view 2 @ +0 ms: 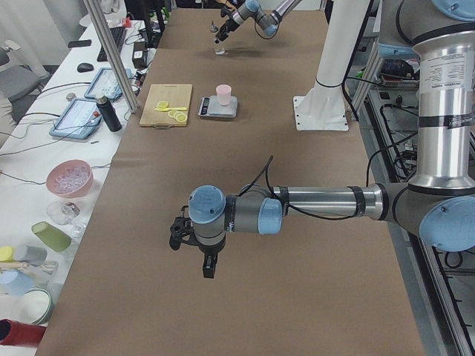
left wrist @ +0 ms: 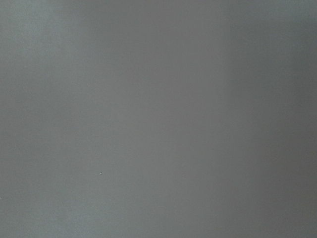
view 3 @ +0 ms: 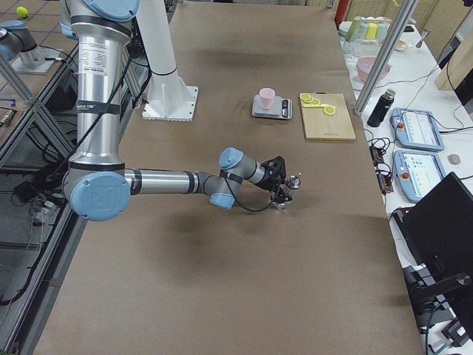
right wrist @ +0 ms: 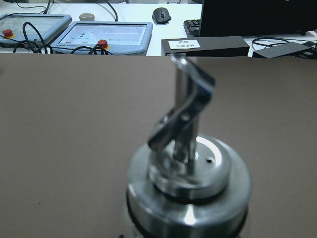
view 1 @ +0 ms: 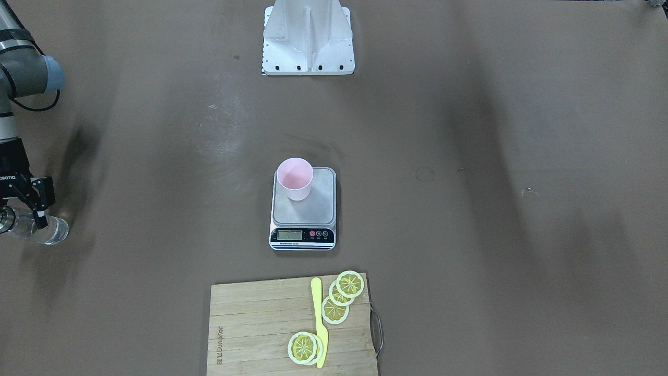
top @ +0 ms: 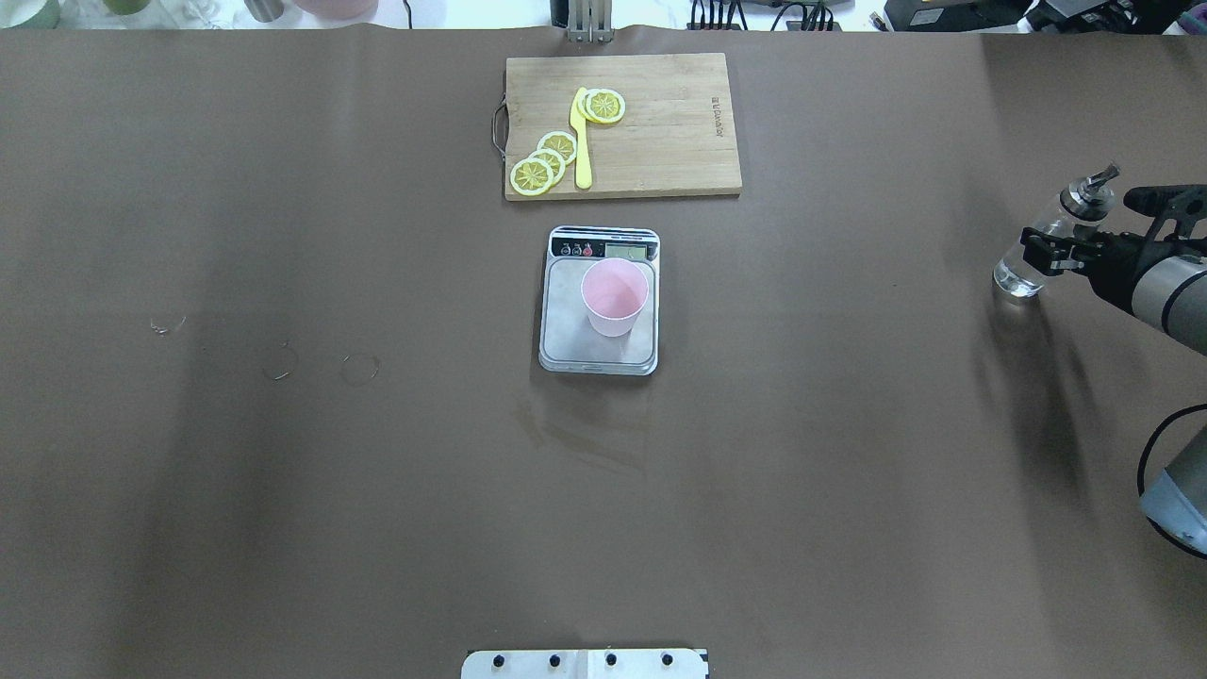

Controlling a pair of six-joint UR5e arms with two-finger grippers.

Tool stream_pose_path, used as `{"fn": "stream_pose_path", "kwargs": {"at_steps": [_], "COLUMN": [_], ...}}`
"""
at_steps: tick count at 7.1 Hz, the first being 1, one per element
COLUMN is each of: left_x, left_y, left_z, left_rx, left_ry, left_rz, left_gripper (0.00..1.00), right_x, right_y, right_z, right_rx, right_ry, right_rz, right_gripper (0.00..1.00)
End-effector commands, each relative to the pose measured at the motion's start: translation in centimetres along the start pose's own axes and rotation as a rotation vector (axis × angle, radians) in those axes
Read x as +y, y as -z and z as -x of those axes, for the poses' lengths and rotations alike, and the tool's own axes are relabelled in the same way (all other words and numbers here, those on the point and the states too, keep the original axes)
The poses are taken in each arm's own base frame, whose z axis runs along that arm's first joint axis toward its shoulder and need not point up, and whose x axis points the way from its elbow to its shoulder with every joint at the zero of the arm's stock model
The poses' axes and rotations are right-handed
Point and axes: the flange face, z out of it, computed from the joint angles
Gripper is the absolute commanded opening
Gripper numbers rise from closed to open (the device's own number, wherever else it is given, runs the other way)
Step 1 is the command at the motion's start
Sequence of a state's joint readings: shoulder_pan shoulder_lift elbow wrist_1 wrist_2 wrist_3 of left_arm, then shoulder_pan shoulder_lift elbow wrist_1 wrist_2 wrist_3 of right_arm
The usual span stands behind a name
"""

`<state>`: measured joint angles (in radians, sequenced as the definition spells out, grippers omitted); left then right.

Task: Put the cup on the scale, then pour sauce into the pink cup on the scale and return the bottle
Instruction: 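Lower the bottle to its original spot and open the right gripper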

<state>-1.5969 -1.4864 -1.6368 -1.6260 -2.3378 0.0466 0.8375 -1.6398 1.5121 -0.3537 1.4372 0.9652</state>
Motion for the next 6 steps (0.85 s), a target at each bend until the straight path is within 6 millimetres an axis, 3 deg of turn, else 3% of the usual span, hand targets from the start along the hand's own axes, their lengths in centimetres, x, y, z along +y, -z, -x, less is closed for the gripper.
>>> {"fn": "stream_pose_path", "kwargs": {"at_steps": [1,6], "left_x": [0.0,0.16], "left_y": [0.0,-0.1], "left_z": [0.0,0.09], "left_rx": [0.0,0.0], "left_ry": [0.001,0.003], "left_rz": [0.0,0.002], "left_gripper": [0.98,0.98], "right_x": [-0.69,-0.33], "right_y": [-0.41,0.15], "right_z": [1.07,0.65], "right_rx": [-0.008,-0.006], "right_ry": [-0.009,-0.018], "right_rz": [-0.007,-0.005], "right_gripper": [0.99,1.0]}}
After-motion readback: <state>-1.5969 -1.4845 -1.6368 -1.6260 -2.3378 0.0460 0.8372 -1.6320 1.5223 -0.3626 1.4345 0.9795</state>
